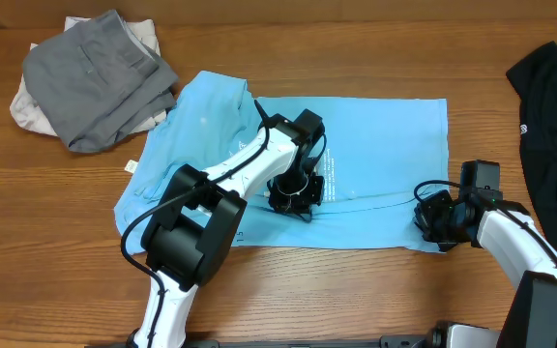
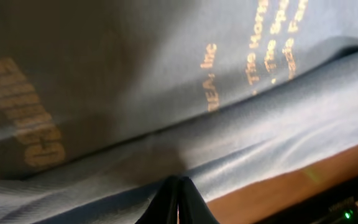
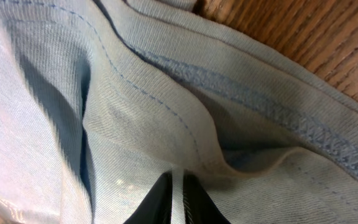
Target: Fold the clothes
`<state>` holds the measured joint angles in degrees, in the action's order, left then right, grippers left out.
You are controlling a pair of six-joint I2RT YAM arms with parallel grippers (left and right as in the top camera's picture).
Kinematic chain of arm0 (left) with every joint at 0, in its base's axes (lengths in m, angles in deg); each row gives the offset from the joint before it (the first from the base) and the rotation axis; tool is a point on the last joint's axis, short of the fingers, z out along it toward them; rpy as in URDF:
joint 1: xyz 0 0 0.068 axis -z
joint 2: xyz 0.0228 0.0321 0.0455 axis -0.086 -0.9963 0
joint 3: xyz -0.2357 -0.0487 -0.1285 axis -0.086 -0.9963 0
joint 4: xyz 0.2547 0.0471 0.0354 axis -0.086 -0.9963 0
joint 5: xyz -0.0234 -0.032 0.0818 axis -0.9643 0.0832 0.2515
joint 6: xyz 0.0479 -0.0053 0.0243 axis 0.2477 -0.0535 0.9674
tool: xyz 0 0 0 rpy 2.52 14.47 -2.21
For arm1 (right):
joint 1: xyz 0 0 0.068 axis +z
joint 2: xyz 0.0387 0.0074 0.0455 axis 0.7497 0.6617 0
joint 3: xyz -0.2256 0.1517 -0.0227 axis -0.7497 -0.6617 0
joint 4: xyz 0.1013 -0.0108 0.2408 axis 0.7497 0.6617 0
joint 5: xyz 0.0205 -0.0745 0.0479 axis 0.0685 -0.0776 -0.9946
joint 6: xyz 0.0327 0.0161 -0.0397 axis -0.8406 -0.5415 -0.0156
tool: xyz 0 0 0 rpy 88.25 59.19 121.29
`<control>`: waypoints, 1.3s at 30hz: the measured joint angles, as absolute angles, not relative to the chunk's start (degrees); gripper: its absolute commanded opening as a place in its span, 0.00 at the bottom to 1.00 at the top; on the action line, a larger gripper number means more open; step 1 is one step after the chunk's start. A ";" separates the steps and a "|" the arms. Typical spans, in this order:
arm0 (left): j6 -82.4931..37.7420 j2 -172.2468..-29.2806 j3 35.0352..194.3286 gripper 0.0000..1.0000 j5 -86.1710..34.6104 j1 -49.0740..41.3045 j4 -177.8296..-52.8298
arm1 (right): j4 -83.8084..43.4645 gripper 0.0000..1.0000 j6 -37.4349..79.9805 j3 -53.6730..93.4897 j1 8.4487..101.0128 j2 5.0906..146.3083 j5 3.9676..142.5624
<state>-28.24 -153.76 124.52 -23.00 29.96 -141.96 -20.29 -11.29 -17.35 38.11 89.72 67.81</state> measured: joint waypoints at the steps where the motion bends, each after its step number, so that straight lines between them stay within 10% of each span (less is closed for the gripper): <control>1: -28.46 -153.76 124.52 0.05 -22.63 29.96 -141.68 | -20.31 0.12 -11.34 -17.35 38.11 89.72 67.83; 39: -31.78 -153.76 123.42 0.07 -17.58 31.82 -137.66 | -20.36 0.12 -11.29 -17.35 38.11 89.72 67.81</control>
